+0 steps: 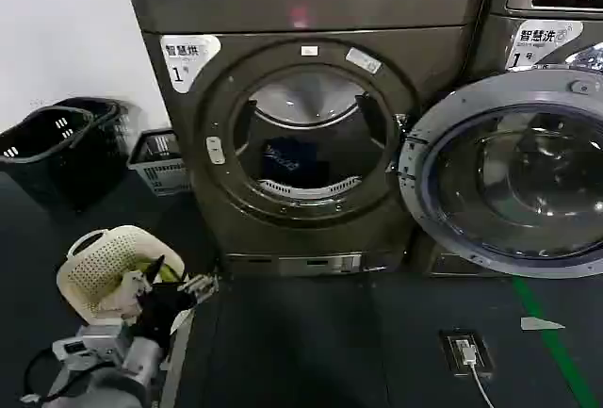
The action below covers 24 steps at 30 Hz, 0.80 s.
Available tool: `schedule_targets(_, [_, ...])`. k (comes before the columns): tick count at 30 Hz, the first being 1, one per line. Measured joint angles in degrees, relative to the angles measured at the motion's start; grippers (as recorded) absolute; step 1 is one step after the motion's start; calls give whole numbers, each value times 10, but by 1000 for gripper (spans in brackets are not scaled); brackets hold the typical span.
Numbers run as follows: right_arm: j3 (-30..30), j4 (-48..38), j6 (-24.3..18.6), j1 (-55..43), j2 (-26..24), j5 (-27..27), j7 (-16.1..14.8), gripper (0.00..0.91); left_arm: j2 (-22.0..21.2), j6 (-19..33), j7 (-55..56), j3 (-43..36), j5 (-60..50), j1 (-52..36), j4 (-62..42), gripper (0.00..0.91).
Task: Grasp the clothes from the dryer.
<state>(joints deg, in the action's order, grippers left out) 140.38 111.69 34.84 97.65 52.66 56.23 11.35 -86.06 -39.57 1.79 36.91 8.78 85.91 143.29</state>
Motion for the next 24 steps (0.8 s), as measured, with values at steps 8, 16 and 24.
schedule_targets(8, [-38,-48,-21,-14,-16,-22,-16,907,3,5,-2,9,3,3,9,907])
schedule_targets(16, [-51,-70,-33,-17,-23,-30,-23,907,2,6,-2,11,3,4,14,907])
schedule_targets(24, [-57,-75,-37,-19,-26,-34,-26,907,3,7,-2,13,4,4,14,907])
